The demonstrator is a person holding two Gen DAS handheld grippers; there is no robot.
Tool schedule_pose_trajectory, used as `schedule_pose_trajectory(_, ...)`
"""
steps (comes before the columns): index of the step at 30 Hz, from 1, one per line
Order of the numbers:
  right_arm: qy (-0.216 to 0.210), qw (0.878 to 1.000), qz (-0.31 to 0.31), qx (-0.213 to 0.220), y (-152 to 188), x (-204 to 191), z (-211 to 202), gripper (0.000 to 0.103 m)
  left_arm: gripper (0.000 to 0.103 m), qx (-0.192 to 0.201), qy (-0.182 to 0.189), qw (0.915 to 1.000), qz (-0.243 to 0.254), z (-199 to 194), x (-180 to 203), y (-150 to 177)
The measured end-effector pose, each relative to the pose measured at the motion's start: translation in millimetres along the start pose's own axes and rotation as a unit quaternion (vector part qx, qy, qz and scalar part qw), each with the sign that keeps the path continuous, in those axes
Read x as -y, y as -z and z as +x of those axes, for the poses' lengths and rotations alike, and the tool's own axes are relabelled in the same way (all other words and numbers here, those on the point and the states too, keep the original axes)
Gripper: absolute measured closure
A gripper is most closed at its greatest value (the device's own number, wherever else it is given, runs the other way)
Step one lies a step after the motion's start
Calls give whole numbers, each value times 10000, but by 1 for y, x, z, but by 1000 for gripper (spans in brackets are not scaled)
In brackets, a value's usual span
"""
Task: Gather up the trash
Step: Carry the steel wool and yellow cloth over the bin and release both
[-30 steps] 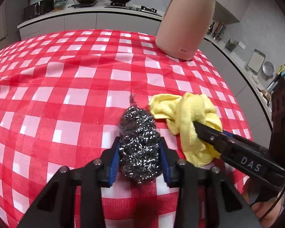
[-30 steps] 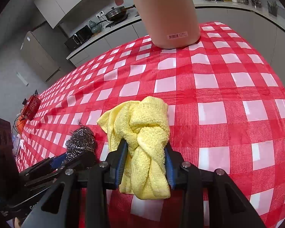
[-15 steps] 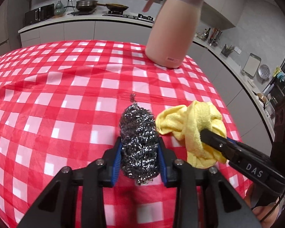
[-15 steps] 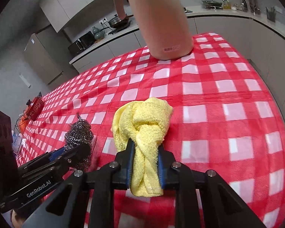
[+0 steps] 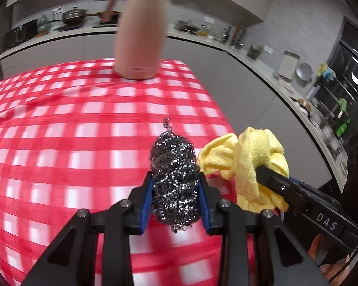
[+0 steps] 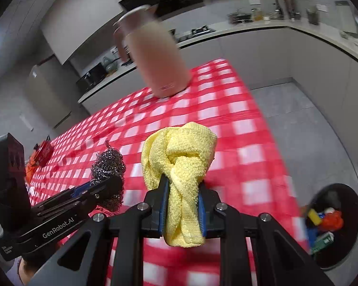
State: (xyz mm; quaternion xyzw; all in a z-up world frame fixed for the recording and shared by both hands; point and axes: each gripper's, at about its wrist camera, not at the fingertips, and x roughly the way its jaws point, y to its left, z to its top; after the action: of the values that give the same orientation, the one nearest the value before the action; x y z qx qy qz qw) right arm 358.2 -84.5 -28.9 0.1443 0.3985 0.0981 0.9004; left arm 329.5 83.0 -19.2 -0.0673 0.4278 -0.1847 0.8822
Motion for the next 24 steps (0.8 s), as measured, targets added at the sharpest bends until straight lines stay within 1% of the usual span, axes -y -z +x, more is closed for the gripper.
schedule_pose_trajectory(8,470,9973,460,315,13,77,-67,80,68,-132,479,9977,460,16,81,6)
schedule_pose_trajectory(16,1023,9885,996,494,37,160,-125,80,68,-430,975,9903,891,44,161,19)
schedule_pose_trajectory(20,1235,9838,1204,499,49,194,-145,80,68,-562,1112,9867,1040,54,193,27)
schedule_pose_trajectory(24,1383,9802,1345,447,60,225,-156,80,68,-746,1169,9847,1056,70,214,34)
